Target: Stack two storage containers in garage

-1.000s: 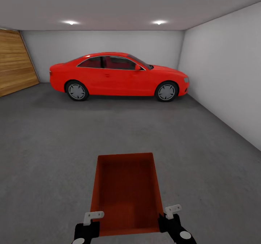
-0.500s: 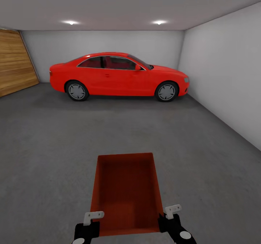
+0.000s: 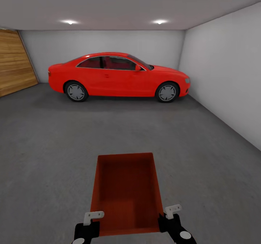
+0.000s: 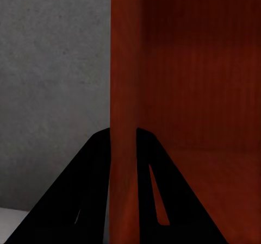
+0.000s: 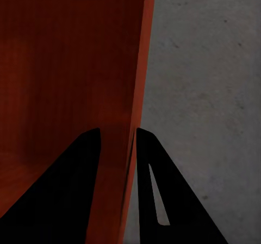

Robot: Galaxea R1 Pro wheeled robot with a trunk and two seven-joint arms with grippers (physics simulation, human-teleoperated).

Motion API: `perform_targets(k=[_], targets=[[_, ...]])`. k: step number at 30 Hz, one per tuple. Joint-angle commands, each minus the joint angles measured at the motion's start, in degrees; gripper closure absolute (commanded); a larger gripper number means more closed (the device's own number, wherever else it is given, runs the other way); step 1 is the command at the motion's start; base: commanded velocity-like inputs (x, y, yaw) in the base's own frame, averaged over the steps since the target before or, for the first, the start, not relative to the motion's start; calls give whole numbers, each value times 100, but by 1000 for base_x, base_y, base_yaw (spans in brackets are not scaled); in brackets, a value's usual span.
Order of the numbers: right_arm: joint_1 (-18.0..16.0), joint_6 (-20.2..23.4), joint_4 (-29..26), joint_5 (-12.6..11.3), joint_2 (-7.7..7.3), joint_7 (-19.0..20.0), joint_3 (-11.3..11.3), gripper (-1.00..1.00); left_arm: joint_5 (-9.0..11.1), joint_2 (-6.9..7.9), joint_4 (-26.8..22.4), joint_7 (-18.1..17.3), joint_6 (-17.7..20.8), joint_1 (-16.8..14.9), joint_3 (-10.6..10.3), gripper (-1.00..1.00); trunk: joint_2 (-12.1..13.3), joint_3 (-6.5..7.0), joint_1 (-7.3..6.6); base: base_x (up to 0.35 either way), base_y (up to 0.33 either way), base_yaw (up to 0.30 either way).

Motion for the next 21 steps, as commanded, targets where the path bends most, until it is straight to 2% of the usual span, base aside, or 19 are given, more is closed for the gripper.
perform_targets(k=[1,16,21], targets=[[-4,-239,-29,-319,9,-213,-52,100,389,-149,-1,-105,31,-1,-17,100,-13,-13,4,34,0,0],[-4,-239,-30,-321,9,-213,-56,100,389,-149,-3,-105,31,-1,-17,100,-13,-13,4,4,1,0],[-4,-239,-30,-321,9,-213,-52,100,389,-148,-1,-105,31,-1,-17,100,-13,-13,4,0,123,0]])
